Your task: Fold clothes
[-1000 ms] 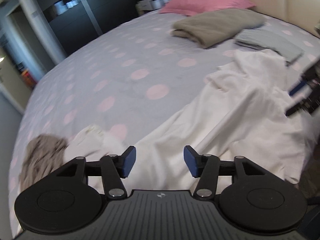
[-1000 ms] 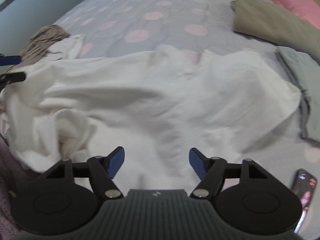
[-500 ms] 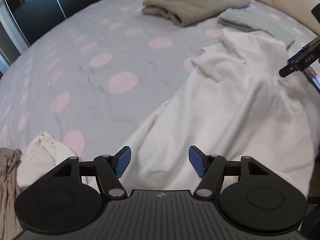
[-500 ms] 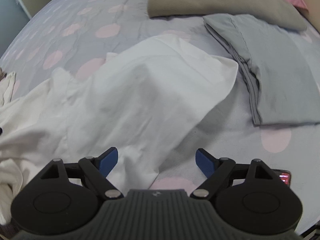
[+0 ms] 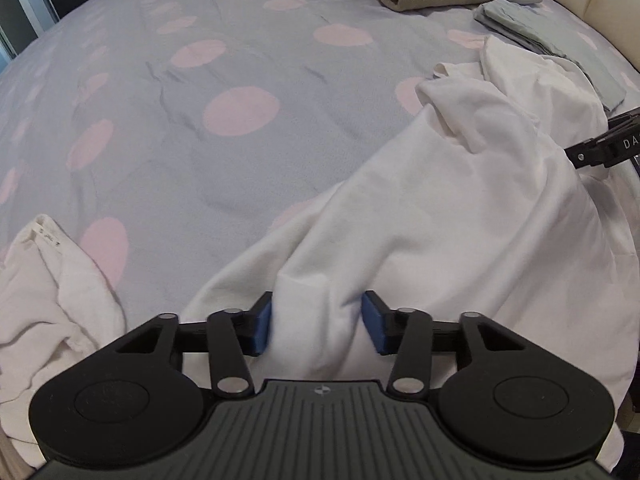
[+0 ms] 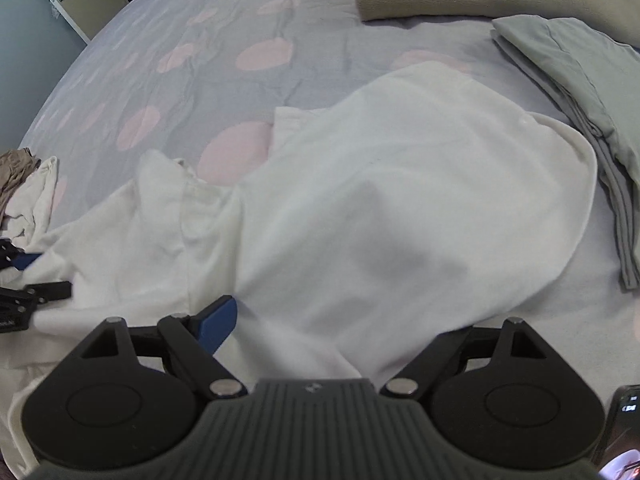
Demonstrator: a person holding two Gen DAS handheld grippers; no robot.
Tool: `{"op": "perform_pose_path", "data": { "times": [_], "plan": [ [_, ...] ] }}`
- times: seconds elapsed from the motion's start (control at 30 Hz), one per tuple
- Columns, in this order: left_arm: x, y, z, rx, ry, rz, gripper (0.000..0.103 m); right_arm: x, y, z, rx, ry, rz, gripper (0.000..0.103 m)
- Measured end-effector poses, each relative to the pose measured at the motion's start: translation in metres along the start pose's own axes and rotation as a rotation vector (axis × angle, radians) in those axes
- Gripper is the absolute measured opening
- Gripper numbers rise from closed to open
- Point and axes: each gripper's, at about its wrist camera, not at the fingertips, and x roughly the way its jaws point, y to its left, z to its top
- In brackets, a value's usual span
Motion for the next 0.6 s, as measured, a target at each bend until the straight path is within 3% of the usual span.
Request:
{"op": "perform_pose_path", "data": {
  "times": [0.1, 0.17, 0.23, 0.37, 0.5, 0.6],
  "plan": [
    [0.003, -0.002, 0.0, 0.0, 0.004, -0.016, 0.027, 0.0, 0.011, 0.002, 0.003, -0.022, 0.024, 0.064],
    [0.003, -0.003, 0.001, 0.001, 0.001, -0.024, 0.02, 0.001, 0.019, 0.003, 0.007, -0.031, 0.051, 0.037],
    [0.0, -0.006, -0.001, -0.006, -0.012, -0.012, 0.015, 0.002, 0.029, 0.004, 0.01, -0.036, 0.074, 0.021],
    [-0.014, -0.008, -0.002, -0.032, -0.078, 0.01, 0.006, -0.003, 0.053, 0.009, -0.012, -0.081, 0.094, 0.011],
    [-0.048, -0.005, -0.003, -0.073, -0.207, 0.036, 0.005, -0.014, 0.086, 0.017, -0.061, -0.14, 0.154, 0.011],
    [-0.074, 0.0, -0.006, -0.097, -0.282, 0.104, 0.004, -0.024, 0.12, 0.023, -0.132, -0.192, 0.193, 0.01]
  ]
}}
